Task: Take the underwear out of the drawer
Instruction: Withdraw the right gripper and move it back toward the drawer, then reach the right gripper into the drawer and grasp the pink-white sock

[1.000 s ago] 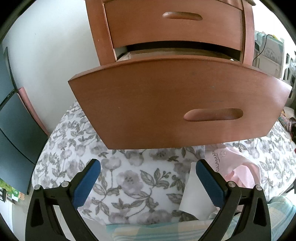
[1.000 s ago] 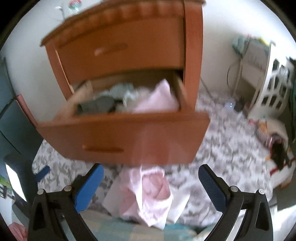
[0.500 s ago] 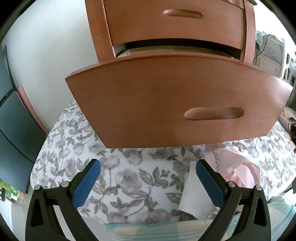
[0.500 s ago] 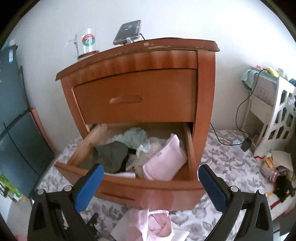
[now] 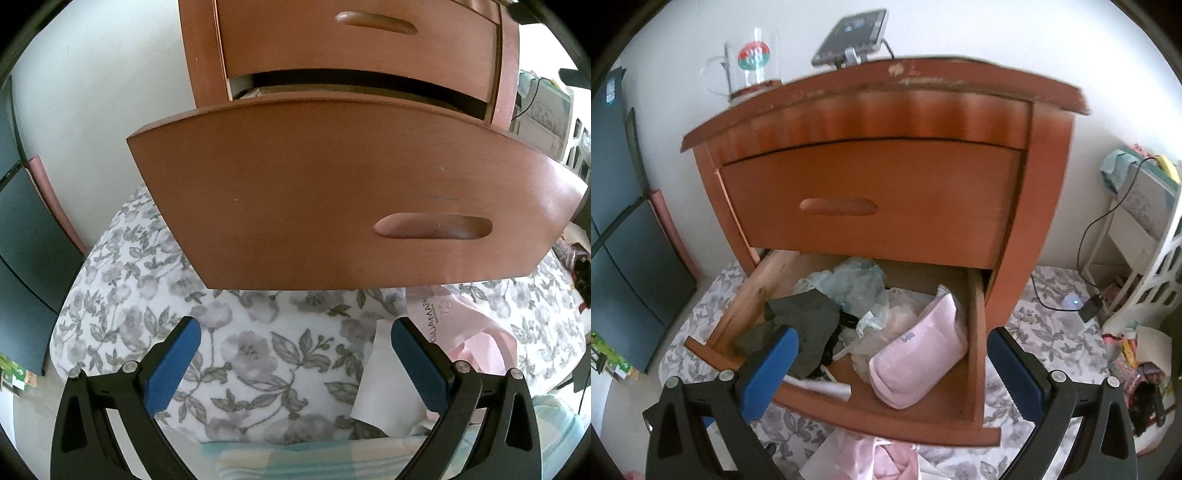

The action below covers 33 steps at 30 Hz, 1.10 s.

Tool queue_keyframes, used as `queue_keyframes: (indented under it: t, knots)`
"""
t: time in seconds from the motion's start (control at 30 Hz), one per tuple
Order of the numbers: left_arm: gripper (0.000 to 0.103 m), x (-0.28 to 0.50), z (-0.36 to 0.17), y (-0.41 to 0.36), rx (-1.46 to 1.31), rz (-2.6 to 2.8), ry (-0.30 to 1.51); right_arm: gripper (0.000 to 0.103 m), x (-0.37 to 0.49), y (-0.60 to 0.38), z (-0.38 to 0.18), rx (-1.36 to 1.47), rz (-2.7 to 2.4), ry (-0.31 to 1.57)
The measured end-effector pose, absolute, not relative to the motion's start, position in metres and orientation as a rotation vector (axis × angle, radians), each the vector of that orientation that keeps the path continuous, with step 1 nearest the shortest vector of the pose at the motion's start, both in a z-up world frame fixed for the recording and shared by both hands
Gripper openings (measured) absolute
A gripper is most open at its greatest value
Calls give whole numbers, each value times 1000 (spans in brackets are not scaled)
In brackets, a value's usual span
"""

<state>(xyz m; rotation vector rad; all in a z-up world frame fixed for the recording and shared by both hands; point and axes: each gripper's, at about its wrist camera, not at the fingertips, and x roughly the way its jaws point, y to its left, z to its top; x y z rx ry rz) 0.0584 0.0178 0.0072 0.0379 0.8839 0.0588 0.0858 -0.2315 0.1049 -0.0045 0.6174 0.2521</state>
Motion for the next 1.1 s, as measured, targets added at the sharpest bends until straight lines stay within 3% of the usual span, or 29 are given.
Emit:
queue_keyframes:
  t: [0.13, 0.3, 0.57, 0.7, 1.1]
  knots:
    - [102, 59, 7, 18, 38, 51, 888, 99, 108, -221, 97, -23, 273, 685]
    - [102, 62, 5, 21, 15, 38, 904, 82, 148, -221, 77, 4, 249, 810]
    - [102, 68, 1, 26, -20, 20, 934, 74, 180, -207, 53, -12, 274, 934]
    - [102, 70, -2, 29, -36, 14, 948, 61, 202, -217, 34, 6, 229, 1022]
    - [102, 75, -8, 34, -72, 4, 978, 58, 235, -232, 1, 43, 199, 1151]
